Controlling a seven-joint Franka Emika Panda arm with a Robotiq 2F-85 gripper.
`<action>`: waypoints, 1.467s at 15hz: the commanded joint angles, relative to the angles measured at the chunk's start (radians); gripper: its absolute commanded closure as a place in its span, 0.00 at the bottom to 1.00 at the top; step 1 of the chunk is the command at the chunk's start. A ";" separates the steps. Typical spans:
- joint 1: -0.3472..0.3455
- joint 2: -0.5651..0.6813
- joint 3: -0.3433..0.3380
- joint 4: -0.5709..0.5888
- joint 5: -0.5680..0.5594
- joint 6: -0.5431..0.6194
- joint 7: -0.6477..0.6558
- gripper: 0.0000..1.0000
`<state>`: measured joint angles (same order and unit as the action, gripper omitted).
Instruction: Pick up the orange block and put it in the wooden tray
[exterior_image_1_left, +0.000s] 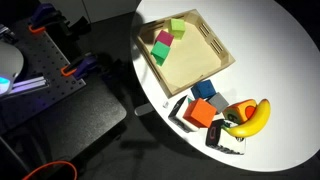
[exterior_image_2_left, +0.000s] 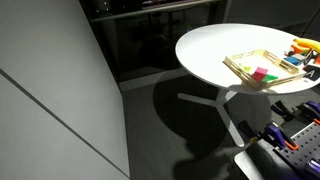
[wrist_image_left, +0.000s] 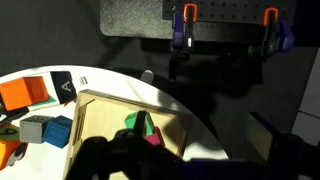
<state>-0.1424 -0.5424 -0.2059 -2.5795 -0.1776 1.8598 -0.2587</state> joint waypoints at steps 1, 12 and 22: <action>-0.002 0.000 0.002 0.001 0.001 -0.001 -0.001 0.00; -0.005 0.102 -0.005 0.057 0.002 0.067 0.011 0.00; -0.027 0.383 -0.063 0.304 0.054 0.097 -0.036 0.00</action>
<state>-0.1520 -0.2592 -0.2500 -2.3826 -0.1667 1.9852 -0.2579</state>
